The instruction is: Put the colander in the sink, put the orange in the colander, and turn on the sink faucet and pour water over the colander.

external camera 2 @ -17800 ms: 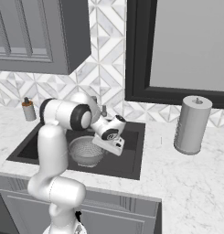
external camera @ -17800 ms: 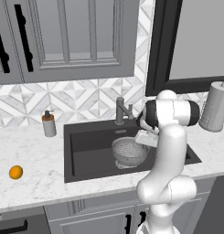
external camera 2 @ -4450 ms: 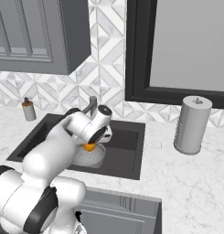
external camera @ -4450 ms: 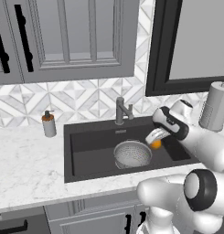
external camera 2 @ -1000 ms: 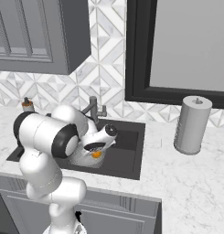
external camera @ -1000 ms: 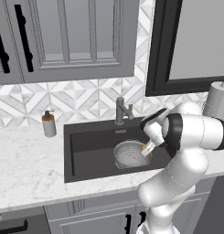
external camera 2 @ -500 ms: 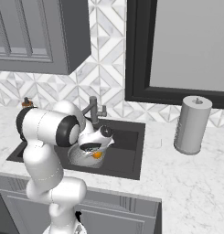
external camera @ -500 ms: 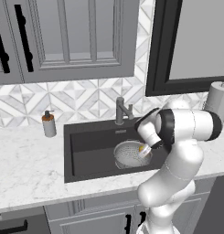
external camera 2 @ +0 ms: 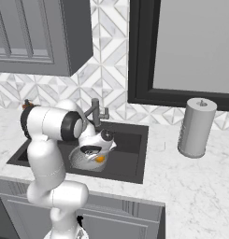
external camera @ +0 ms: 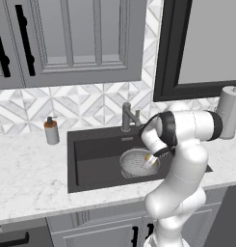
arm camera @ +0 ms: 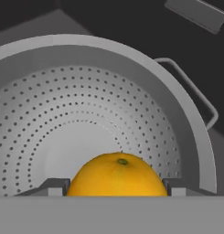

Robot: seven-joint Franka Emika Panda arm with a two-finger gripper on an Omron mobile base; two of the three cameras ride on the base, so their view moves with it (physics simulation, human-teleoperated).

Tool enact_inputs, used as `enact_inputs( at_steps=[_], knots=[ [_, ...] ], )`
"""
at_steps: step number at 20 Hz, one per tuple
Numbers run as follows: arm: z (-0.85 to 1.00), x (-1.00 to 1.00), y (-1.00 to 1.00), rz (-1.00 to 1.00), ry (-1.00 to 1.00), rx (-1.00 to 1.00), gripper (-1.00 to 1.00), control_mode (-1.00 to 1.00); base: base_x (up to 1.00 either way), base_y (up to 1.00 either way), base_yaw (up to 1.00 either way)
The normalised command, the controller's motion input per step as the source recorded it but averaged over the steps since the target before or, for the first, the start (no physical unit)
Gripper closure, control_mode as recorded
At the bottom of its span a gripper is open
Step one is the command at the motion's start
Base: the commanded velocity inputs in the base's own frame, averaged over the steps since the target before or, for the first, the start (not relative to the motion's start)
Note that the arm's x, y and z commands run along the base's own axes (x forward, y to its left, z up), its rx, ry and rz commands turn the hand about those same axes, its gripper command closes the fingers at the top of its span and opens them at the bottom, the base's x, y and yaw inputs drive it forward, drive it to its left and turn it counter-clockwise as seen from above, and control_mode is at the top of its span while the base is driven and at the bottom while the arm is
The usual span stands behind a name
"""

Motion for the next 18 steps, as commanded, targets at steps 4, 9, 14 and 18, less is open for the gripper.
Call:
enact_inputs(
  at_steps=[4,9,14,18],
  knots=[
    [-0.13,0.05,-0.03,0.0,0.0,0.0,1.0,-1.0,0.0,0.0,0.0],
    [-0.09,0.05,-0.04,0.0,0.0,0.0,1.0,-1.0,0.0,0.0,0.0],
    [-0.05,0.01,-0.01,0.0,0.0,0.0,1.0,-1.0,0.0,0.0,0.0],
    [0.0,0.0,0.0,0.0,0.0,0.0,1.0,-1.0,0.0,0.0,0.0]
  ],
)
